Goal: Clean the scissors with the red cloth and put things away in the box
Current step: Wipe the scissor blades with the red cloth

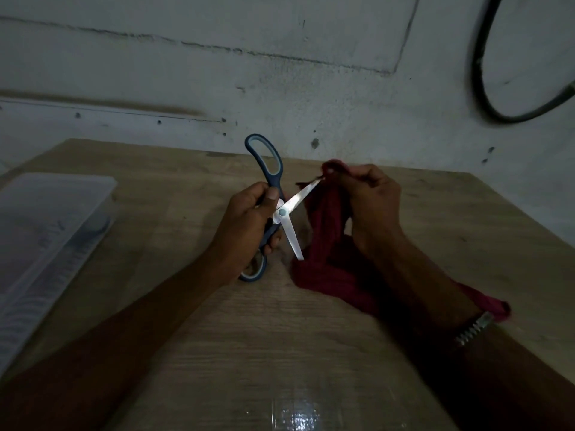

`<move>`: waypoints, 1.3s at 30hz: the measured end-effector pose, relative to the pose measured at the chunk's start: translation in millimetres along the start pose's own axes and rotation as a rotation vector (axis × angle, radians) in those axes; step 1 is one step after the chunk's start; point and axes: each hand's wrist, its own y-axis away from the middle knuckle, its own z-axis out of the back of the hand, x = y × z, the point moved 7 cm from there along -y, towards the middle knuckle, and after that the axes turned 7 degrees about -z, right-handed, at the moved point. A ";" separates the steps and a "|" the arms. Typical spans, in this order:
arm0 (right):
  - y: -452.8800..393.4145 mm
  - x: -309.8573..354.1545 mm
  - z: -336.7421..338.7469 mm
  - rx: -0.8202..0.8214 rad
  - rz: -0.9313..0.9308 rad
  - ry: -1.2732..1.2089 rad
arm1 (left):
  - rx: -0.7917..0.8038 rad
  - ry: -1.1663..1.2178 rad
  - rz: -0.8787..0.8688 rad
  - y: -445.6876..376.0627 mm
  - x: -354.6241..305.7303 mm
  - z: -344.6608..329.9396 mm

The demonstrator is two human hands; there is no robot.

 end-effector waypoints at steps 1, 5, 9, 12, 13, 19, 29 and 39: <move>-2.0 -3.1 5.3 -0.018 -0.030 -0.007 | 0.016 -0.003 -0.016 1.4 -1.1 -2.0; -4.1 -18.5 18.5 -0.054 -0.193 -0.053 | -0.058 -0.033 -0.026 -0.6 2.1 1.0; -3.0 -4.1 29.4 -0.092 -0.096 -0.063 | -0.256 0.002 0.012 -8.8 9.8 26.8; 15.2 10.3 10.7 -0.034 0.102 0.072 | -0.312 0.018 0.003 -9.3 7.1 35.0; 24.5 13.3 -1.4 0.021 0.171 0.144 | -0.309 0.009 -0.013 -8.8 4.5 33.2; 62.9 18.3 -52.1 0.253 0.670 0.675 | -0.296 -0.090 -0.168 -5.5 -16.7 29.1; 70.9 20.0 -60.9 0.420 0.743 0.853 | -0.353 -0.006 -0.081 -7.5 -18.7 48.3; 77.9 29.8 -60.1 0.238 0.859 0.850 | -0.246 -0.155 -0.099 -20.0 -15.0 46.4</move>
